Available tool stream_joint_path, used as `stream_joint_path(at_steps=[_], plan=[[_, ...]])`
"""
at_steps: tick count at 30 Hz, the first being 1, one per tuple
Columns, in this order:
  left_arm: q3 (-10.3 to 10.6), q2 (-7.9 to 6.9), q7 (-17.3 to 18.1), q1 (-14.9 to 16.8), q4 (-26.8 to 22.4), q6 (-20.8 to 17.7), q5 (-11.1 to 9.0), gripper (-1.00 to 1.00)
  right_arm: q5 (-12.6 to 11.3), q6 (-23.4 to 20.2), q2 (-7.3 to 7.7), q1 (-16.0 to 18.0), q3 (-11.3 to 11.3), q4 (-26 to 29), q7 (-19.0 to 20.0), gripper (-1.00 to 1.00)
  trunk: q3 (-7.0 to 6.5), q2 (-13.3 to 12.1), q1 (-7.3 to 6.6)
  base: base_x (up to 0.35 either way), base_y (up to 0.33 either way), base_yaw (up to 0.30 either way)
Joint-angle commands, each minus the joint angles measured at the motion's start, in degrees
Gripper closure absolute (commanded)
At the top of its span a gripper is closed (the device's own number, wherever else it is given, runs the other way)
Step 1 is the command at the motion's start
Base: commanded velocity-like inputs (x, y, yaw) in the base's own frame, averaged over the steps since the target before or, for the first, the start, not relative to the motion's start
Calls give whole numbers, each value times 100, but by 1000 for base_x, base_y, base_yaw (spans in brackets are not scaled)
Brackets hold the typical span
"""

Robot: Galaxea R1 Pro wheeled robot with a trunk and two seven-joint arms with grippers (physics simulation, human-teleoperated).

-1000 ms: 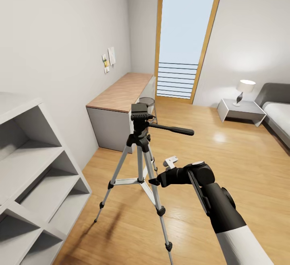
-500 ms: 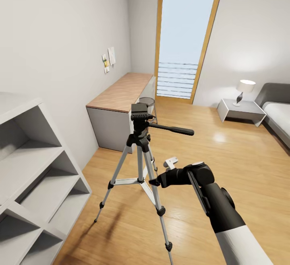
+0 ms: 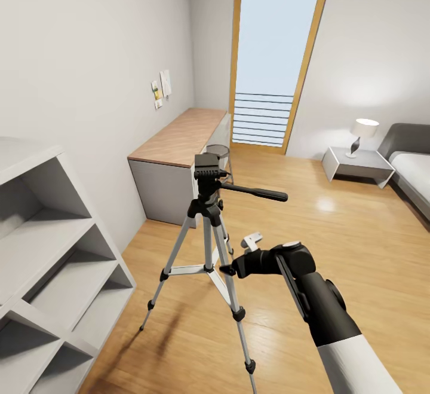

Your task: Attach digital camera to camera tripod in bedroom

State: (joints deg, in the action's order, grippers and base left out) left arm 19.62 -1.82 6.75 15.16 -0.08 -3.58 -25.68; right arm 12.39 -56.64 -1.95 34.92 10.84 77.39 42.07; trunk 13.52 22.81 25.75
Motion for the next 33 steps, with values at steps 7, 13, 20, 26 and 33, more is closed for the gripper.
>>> stream_joint_path(at_steps=[7,13,20,26,33], plan=[[42,-2,20,4,-1,-25,-51,100,67,258,-92,6,-3,4,-154,-100,11,11,3,0,0,0],[42,-2,20,4,-1,-21,-51,100,64,401,-157,6,-9,4,-407,-100,11,11,3,0,0,0],[42,-2,20,4,-1,-20,-51,100,43,671,-171,6,-16,-3,-458,-100,11,11,3,0,0,0],[42,-2,20,4,-1,-21,-51,100,24,876,-173,6,-20,-114,-491,-100,11,11,3,0,0,0],[42,-2,20,4,-1,-20,-51,100,12,921,-174,4,-20,-184,-492,-100,11,11,3,0,0,0]])
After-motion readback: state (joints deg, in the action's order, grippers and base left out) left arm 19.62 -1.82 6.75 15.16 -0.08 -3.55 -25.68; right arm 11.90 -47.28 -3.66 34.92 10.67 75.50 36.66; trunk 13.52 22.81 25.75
